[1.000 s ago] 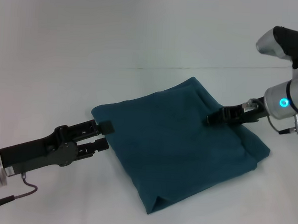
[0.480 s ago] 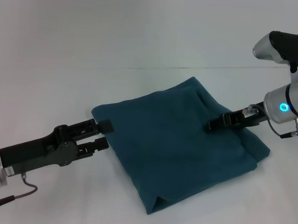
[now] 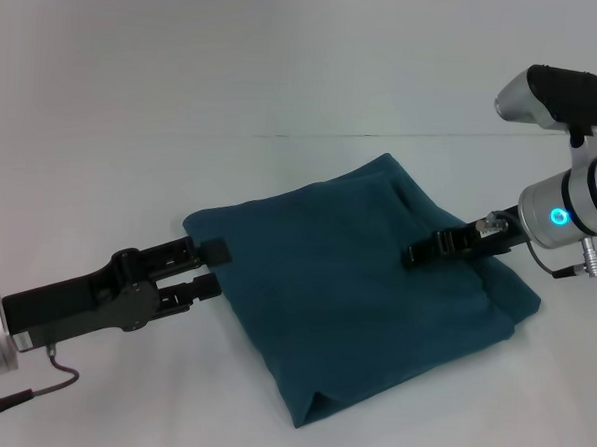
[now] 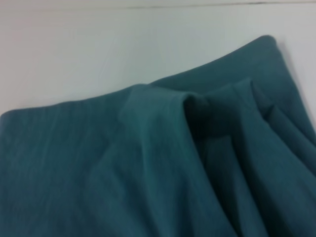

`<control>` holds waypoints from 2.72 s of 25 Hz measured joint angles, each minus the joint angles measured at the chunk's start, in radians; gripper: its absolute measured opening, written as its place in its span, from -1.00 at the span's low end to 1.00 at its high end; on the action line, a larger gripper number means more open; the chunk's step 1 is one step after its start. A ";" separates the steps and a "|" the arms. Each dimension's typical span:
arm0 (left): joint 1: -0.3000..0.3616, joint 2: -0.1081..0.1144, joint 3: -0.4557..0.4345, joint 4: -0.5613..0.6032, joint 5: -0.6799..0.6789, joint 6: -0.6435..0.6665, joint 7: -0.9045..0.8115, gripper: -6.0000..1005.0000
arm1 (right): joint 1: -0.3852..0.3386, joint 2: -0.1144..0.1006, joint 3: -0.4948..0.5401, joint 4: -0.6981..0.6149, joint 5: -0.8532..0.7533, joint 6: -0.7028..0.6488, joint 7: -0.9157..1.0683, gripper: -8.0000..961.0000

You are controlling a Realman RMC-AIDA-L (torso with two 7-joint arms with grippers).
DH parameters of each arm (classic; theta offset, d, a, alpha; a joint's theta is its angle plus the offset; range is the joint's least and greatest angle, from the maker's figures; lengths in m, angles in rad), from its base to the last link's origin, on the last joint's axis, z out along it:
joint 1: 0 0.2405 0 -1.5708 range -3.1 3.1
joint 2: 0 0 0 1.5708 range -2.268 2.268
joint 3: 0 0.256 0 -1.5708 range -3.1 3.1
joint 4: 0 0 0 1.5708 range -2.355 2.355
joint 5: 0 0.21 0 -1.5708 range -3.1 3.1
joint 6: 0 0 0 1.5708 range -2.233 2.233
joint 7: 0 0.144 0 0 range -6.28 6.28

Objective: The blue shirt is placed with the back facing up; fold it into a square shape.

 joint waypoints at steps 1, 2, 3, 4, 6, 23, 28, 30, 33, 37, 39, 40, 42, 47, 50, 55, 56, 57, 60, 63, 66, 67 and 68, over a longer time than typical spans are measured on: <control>0.000 0.000 0.000 0.000 -0.001 0.000 -0.001 0.50 | -0.001 0.000 0.000 -0.001 0.000 0.003 0.002 0.34; 0.000 0.000 0.000 0.000 -0.001 -0.001 -0.002 0.50 | -0.002 0.001 0.001 -0.003 0.001 0.004 0.002 0.34; 0.000 0.000 0.000 0.000 -0.001 -0.001 -0.002 0.50 | -0.003 0.002 0.001 -0.007 0.002 0.006 0.001 0.34; 0.000 0.000 0.000 0.000 -0.001 -0.001 -0.003 0.50 | -0.003 0.004 0.001 -0.012 0.003 0.006 -0.001 0.29; -0.002 0.000 0.000 0.001 -0.001 -0.001 -0.004 0.50 | -0.001 0.008 0.000 -0.018 0.002 0.005 -0.001 0.20; -0.004 0.000 -0.024 0.001 -0.001 -0.002 -0.004 0.50 | -0.002 0.003 0.006 -0.032 0.002 0.001 0.007 -0.78; 0.002 0.001 -0.027 0.002 -0.001 -0.004 -0.006 0.50 | -0.003 0.009 0.016 -0.102 0.009 -0.055 0.021 -0.79; 0.002 0.001 -0.027 0.002 -0.001 -0.004 -0.006 0.50 | -0.003 0.016 0.019 -0.145 0.010 -0.090 0.033 -0.79; 0.003 0.001 -0.030 0.003 -0.001 -0.004 -0.007 0.50 | -0.003 0.026 0.018 -0.206 0.008 -0.137 0.058 -0.79; 0.004 0.001 -0.037 0.003 -0.001 -0.004 -0.006 0.50 | -0.006 0.032 0.013 -0.292 0.000 -0.209 0.093 -0.79; 0.003 0.002 -0.039 0.003 -0.001 -0.004 -0.006 0.50 | -0.013 0.034 0.012 -0.343 -0.001 -0.243 0.108 -0.79; 0.002 0.002 -0.039 0.003 -0.001 -0.004 -0.006 0.50 | -0.018 0.037 0.013 -0.372 -0.002 -0.262 0.117 -0.79; 0.000 0.003 -0.040 0.003 -0.001 -0.004 -0.006 0.50 | -0.028 0.041 0.015 -0.431 -0.003 -0.300 0.133 -0.79; -0.002 0.004 -0.042 0.006 -0.001 -0.004 -0.006 0.50 | -0.048 0.039 0.024 -0.519 -0.027 -0.358 0.163 -0.79; -0.002 0.004 -0.047 0.004 -0.001 -0.004 -0.003 0.50 | -0.050 0.036 0.033 -0.512 -0.062 -0.335 0.168 -0.79; 0.001 0.004 -0.050 0.002 -0.001 -0.004 -0.001 0.50 | -0.050 0.035 0.033 -0.466 -0.106 -0.267 0.164 -0.80; 0.001 0.004 -0.050 0.002 -0.001 -0.004 -0.001 0.50 | -0.048 0.035 0.031 -0.452 -0.115 -0.252 0.163 -0.79; 0.001 0.003 -0.050 0.002 -0.001 -0.004 -0.001 0.50 | -0.045 0.035 0.029 -0.435 -0.123 -0.238 0.160 -0.79; 0.002 0.000 -0.050 0.002 -0.001 -0.004 -0.001 0.50 | -0.037 0.035 0.025 -0.391 -0.138 -0.210 0.154 -0.79; 0.003 -0.001 -0.049 0.001 -0.001 -0.004 -0.003 0.50 | -0.027 0.036 0.018 -0.351 -0.170 -0.170 0.153 -0.79; 0.003 0.000 -0.049 0.000 -0.001 -0.004 -0.005 0.50 | -0.017 0.039 0.016 -0.307 -0.198 -0.138 0.152 -0.80; 0.003 0.000 -0.049 0.000 -0.001 -0.004 -0.006 0.50 | -0.015 0.039 0.016 -0.295 -0.205 -0.129 0.152 -0.80; 0.003 0.000 -0.049 0.000 -0.001 -0.004 -0.006 0.50 | -0.013 0.040 0.016 -0.286 -0.210 -0.121 0.152 -0.80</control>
